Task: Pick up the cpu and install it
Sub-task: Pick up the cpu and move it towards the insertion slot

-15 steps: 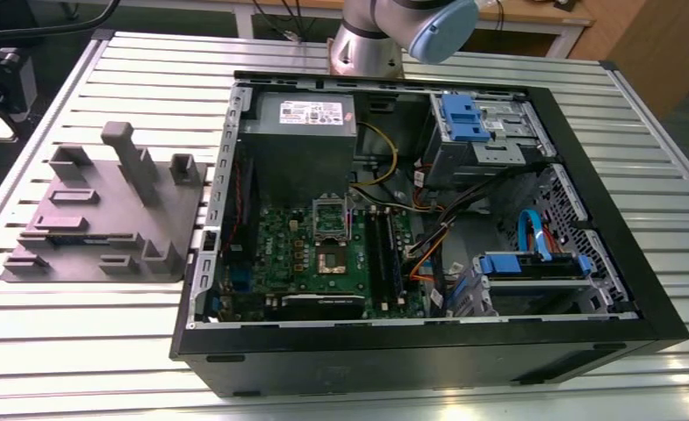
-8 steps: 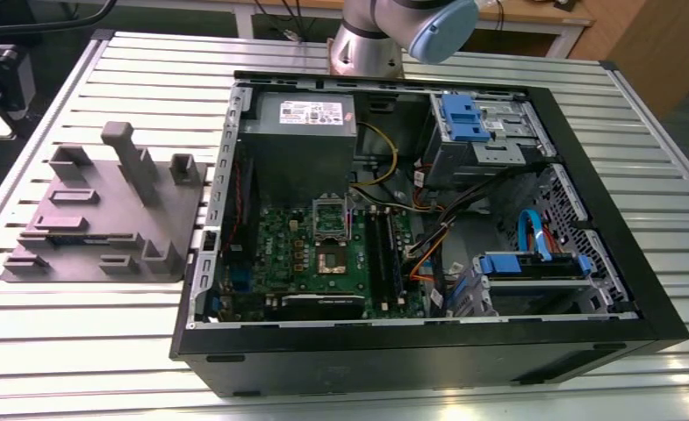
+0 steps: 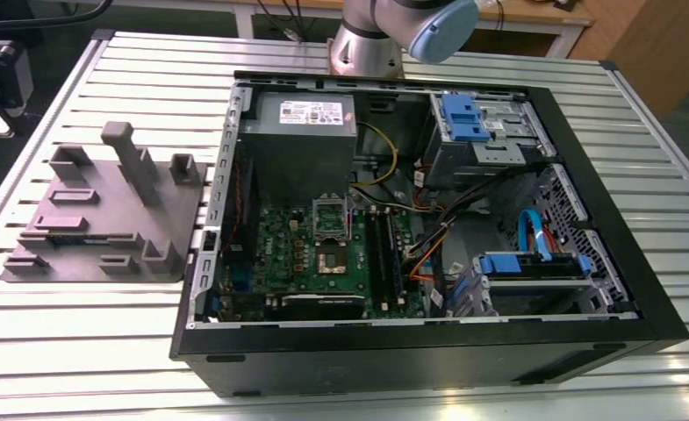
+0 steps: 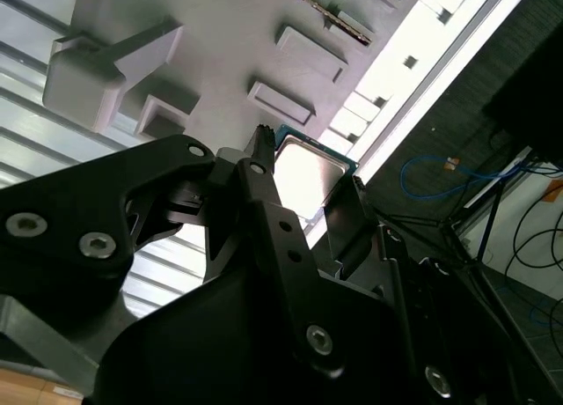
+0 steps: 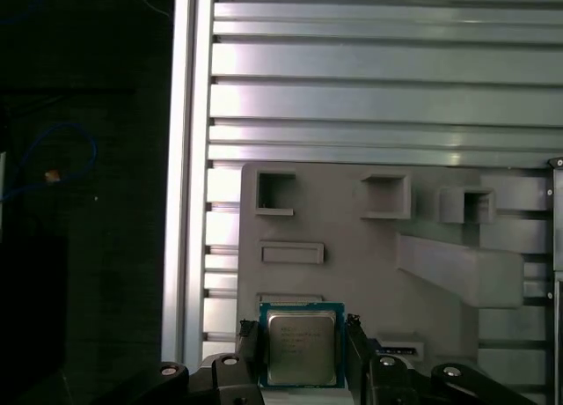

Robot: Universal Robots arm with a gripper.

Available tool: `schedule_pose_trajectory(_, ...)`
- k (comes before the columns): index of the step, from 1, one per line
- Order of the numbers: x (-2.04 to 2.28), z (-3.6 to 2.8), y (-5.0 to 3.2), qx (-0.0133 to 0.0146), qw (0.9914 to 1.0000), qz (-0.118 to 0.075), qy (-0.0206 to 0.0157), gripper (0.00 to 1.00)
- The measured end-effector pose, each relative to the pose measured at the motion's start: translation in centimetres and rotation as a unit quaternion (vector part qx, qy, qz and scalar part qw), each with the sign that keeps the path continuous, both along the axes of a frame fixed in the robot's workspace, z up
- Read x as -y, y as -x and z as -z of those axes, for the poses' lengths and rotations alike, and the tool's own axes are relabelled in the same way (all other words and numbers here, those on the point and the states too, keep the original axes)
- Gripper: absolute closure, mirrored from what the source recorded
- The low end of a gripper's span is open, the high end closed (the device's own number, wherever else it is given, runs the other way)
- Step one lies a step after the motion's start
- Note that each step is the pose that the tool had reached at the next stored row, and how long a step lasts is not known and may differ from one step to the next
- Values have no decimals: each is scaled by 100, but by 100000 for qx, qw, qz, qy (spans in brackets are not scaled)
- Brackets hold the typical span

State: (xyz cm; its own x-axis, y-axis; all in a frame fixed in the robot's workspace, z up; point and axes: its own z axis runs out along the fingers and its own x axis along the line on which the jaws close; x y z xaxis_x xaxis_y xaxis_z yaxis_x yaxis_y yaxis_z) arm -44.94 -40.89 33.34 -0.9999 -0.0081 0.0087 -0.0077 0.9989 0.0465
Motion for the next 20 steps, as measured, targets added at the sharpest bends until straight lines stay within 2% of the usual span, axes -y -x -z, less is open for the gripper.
schedule_pose_trajectory(20,0,-189,0,7,100000,0,-3,53)
